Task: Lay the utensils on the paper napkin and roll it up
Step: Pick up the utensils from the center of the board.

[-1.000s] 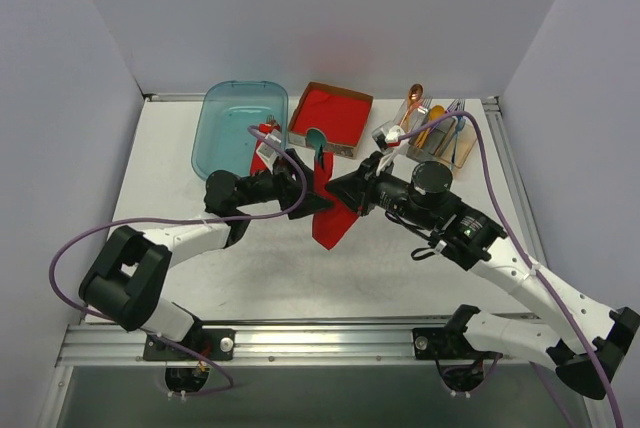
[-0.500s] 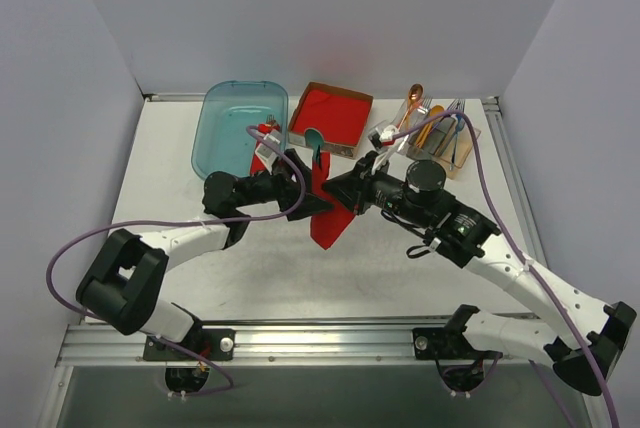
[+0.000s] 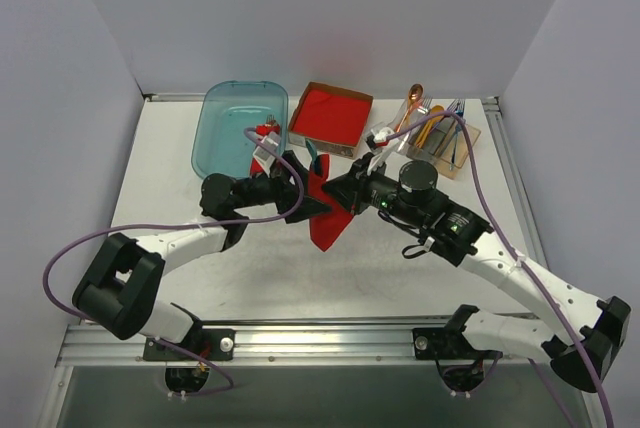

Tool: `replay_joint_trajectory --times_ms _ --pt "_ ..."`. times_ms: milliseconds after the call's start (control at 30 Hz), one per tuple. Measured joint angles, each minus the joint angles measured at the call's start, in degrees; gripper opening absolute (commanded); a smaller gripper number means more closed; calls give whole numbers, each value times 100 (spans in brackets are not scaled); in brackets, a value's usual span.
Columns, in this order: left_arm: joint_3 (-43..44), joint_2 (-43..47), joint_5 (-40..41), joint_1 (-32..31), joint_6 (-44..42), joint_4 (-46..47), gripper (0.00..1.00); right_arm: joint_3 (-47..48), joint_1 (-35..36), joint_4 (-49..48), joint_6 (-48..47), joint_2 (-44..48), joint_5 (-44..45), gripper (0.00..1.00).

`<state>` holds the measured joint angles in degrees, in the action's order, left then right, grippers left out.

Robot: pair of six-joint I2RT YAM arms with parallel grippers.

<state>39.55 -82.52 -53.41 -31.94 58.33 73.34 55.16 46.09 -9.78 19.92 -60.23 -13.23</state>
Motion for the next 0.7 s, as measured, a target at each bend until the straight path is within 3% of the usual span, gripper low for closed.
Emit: replay_joint_trajectory --times_ms 400,700 --pt "-195 -160 7 0 -68 -92 70 -162 -129 -26 20 -160 28 0" --pt "-195 -413 11 0 -48 -116 48 -289 -240 -35 90 -186 -57 0"
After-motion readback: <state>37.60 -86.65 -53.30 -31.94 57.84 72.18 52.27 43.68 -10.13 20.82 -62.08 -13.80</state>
